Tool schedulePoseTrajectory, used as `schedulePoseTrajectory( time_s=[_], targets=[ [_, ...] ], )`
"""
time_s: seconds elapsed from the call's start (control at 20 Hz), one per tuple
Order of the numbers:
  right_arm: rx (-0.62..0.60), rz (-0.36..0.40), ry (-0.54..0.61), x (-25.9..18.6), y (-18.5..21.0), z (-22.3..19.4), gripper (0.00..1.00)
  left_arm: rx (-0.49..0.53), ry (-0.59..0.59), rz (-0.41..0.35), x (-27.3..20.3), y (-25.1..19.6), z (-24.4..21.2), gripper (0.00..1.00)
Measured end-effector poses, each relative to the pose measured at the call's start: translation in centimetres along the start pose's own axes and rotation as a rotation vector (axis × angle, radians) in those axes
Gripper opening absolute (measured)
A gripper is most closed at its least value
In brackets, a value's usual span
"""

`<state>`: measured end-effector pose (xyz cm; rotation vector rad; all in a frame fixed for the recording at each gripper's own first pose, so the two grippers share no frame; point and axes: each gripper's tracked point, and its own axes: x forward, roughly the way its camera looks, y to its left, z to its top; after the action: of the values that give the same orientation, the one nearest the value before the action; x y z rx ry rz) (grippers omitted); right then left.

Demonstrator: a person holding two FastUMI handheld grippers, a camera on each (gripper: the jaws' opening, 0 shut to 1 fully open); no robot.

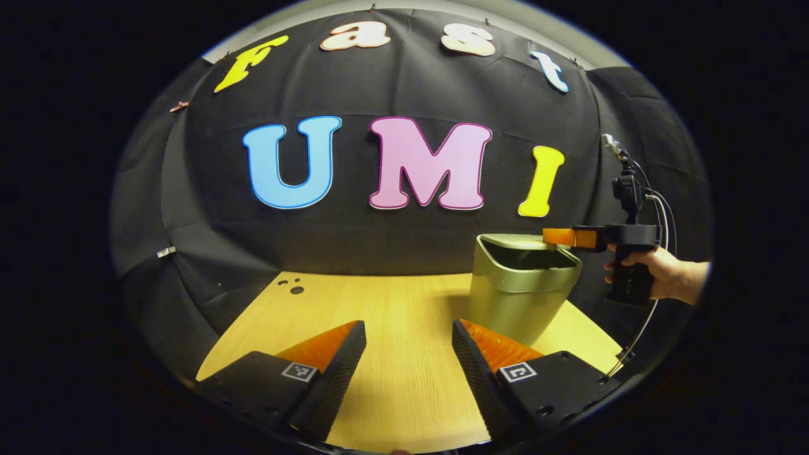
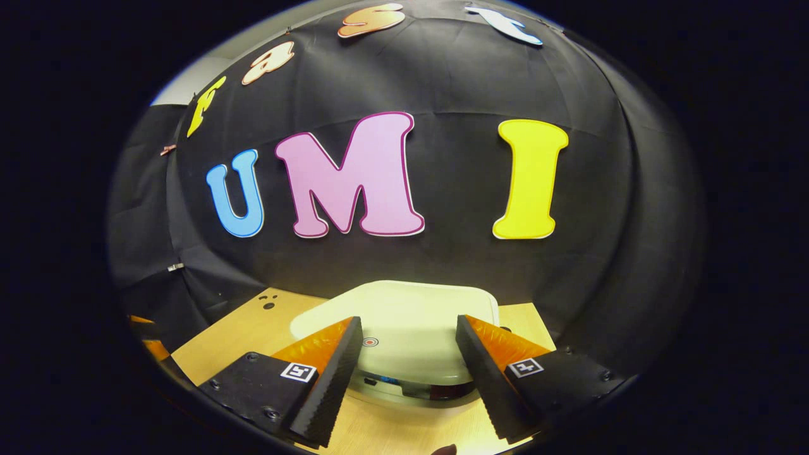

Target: Press the lid of the desktop garbage bin to open it, pick up the crumpled paper on the desktop and throw it into the bin, then pick up the pop can on the desktop and drop it into the bin, and finally close the garbage bin lid.

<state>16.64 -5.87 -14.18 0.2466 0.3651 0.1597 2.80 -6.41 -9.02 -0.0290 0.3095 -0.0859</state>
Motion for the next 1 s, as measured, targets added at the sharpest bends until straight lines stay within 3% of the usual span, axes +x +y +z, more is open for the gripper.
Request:
schedulePoseTrajectory(
  time_s=[0.9,1.0],
  targets=[
    [-0.052,0.025,0.037,0.3,1.9,-3.5,0.95,-0.006,0.002,0.009,-0.4,0.6,-0.4,0.89],
    [-0.104,0.028,0.042,0.3,2.0,-4.2,0.95,-0.014,0.001,0.011,-0.4,0.8,-0.5,0.89]
  ],
)
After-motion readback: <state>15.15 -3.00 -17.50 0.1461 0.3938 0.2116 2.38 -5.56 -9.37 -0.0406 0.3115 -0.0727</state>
